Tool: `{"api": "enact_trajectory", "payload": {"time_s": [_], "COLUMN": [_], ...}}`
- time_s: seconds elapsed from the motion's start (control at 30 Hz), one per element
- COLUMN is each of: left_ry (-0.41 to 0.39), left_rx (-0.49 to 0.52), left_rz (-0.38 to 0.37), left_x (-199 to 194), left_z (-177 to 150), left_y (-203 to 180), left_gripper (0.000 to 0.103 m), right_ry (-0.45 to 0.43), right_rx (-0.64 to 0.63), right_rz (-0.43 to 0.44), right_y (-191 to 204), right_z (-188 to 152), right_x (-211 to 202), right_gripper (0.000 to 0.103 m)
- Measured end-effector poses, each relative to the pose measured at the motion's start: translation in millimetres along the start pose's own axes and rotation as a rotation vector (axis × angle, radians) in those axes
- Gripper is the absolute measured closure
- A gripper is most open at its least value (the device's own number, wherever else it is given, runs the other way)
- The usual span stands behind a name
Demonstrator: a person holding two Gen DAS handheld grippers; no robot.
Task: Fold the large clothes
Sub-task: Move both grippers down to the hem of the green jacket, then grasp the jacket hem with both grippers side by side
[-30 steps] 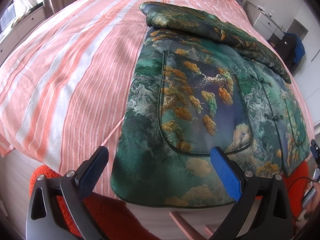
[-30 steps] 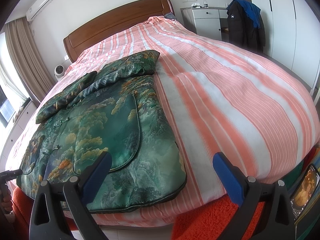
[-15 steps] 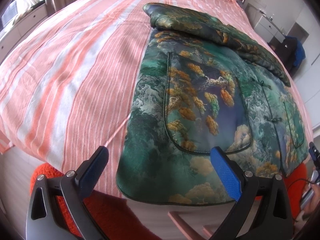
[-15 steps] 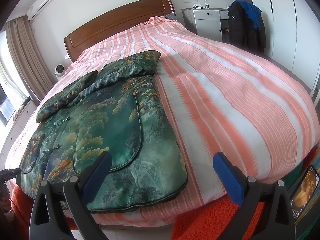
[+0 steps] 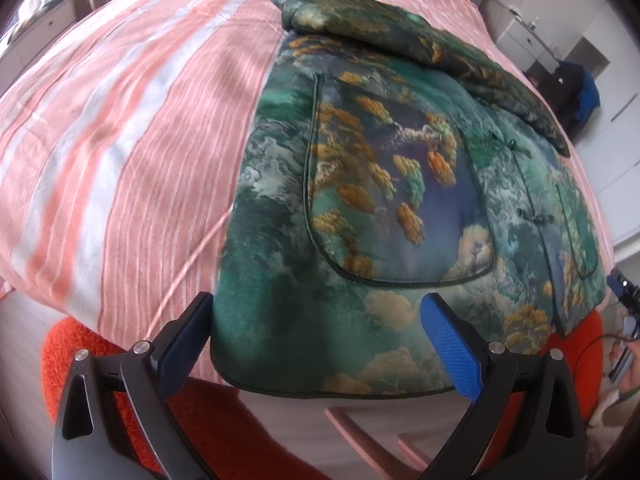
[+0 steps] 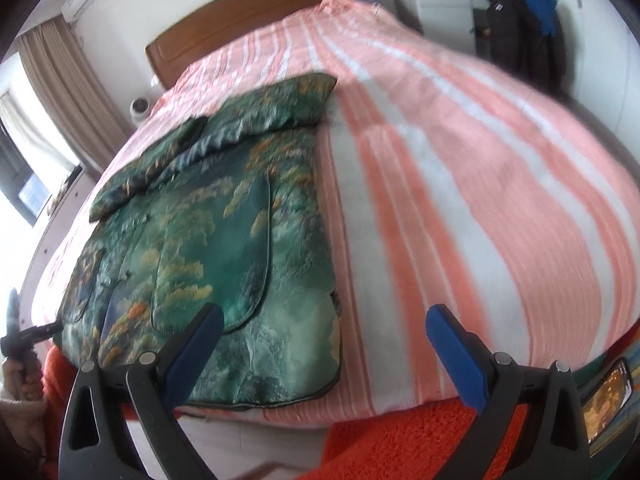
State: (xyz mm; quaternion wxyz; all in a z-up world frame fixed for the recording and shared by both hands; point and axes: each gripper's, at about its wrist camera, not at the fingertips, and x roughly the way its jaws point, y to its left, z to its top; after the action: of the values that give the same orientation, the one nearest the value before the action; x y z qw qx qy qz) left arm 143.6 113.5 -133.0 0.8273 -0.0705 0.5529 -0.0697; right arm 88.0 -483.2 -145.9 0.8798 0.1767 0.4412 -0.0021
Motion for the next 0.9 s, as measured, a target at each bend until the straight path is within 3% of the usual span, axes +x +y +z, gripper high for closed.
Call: {"api": "enact_trajectory", "payload": {"time_s": [0.07, 0.2, 0.23, 0.27, 0.3, 0.33, 0.37, 0.4, 0.6, 0.7, 0.8, 0.9], "left_ry": [0.009, 0.048, 0.053, 0.057, 0.058, 0.053, 0.046, 0.041, 0.013, 0.029, 0.038, -0.014], "left_rx": [0.009, -0.003, -0.004, -0.003, -0.004, -0.007, -0.009, -0.009, 0.068, 0.093, 0.045, -0.025], "left_rz": [0.024, 0.064, 0.075, 0.082, 0.079, 0.065, 0.054, 0.046, 0.032, 0.024, -0.036, -0.112], "left_x": [2.1, 0.9, -1.4, -4.3, -6.6, -10.7, -14.6, -17.9, -48.6, -64.2, -77.1, -96.6], "left_z": [-0.9, -1.1, -1.2, -1.6, -1.6, -1.7, -1.5, -1.2, -4.8, -15.2, -15.1, 11.0], "left_y": [-1.3, 2.8, 4.3, 5.3, 7.1, 8.1, 8.7, 9.4, 2.9, 8.9, 23.9, 38.1], "left_gripper": [0.011, 0.05, 0.063, 0.071, 0.084, 0.089, 0.091, 0.093, 0.097, 0.097, 0.097, 0.097], "right_ry": [0.059, 0.161, 0.185, 0.206, 0.238, 0.256, 0.257, 0.255, 0.23, 0.262, 0.314, 0.305], "right_rx": [-0.005, -0.039, -0.056, -0.066, -0.078, -0.085, -0.093, -0.095, -0.112, -0.115, -0.084, 0.003], "right_rz": [0.027, 0.066, 0.072, 0.073, 0.072, 0.059, 0.044, 0.047, 0.09, 0.122, 0.176, 0.276], "right_y": [0.5, 7.7, 11.5, 14.1, 16.7, 18.1, 18.8, 18.7, 28.9, 32.7, 25.7, 13.7], "right_z": [-0.1, 1.2, 1.4, 1.1, 1.0, 0.8, 1.4, 2.4, 4.8, -0.7, -6.8, 6.1], "right_x": [8.5, 21.4, 23.5, 25.5, 28.9, 30.9, 30.7, 29.2, -0.2, -13.7, -23.5, -34.2], "right_gripper": [0.003, 0.007, 0.018, 0.039, 0.048, 0.06, 0.078, 0.087, 0.091, 0.091, 0.091, 0.091]}}
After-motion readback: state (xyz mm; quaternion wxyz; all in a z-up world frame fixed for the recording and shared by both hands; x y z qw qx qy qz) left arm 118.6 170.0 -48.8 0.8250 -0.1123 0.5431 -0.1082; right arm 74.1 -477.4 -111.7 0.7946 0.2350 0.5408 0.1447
